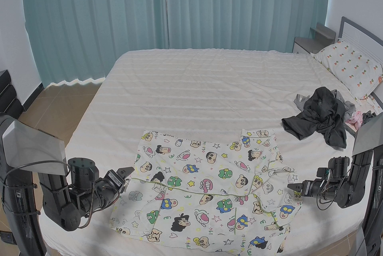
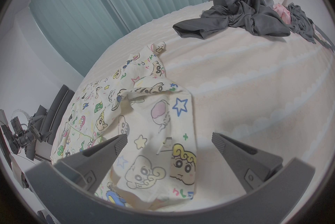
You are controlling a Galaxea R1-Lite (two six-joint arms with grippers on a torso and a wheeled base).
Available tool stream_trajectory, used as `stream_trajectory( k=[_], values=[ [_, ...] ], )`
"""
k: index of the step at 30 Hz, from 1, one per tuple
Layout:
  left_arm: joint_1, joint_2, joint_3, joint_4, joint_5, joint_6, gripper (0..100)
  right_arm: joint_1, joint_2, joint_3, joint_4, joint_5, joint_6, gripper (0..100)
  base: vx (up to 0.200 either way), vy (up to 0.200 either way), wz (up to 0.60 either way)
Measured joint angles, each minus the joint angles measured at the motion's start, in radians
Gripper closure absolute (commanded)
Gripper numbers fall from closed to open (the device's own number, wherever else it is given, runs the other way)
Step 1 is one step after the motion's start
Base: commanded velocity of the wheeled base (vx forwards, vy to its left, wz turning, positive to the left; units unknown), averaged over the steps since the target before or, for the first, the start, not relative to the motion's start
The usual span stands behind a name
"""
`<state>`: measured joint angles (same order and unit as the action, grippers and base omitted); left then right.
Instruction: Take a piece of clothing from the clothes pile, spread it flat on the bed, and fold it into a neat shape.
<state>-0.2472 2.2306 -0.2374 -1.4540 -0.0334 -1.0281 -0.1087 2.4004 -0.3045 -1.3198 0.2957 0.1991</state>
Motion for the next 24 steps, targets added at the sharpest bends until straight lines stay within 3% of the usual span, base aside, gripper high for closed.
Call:
stream_trajectory(
  k=[7, 8, 15, 24],
  values=[
    [0.000, 0.001, -0.001, 0.000, 0.000, 0.000, 0, -0.010, 0.062, -0.003, -0.025, -0.001, 0.002, 0, 0.000, 0.000, 0.00],
    [0.000, 0.001, -0.001, 0.000, 0.000, 0.000, 0, -0.009, 0.067, -0.004, -0.027, -0.001, 0.002, 100, 0.000, 0.000, 0.00],
    [0.001, 0.001, -0.002, 0.000, 0.000, 0.000, 0, -0.004, 0.082, -0.003, -0.039, 0.006, 0.059, 100, 0.000, 0.000, 0.00],
    [0.000, 0.002, -0.001, 0.000, 0.000, 0.000, 0, -0.002, 0.074, 0.043, -0.160, 0.009, 0.123, 100, 0.000, 0.000, 0.00]
  ],
)
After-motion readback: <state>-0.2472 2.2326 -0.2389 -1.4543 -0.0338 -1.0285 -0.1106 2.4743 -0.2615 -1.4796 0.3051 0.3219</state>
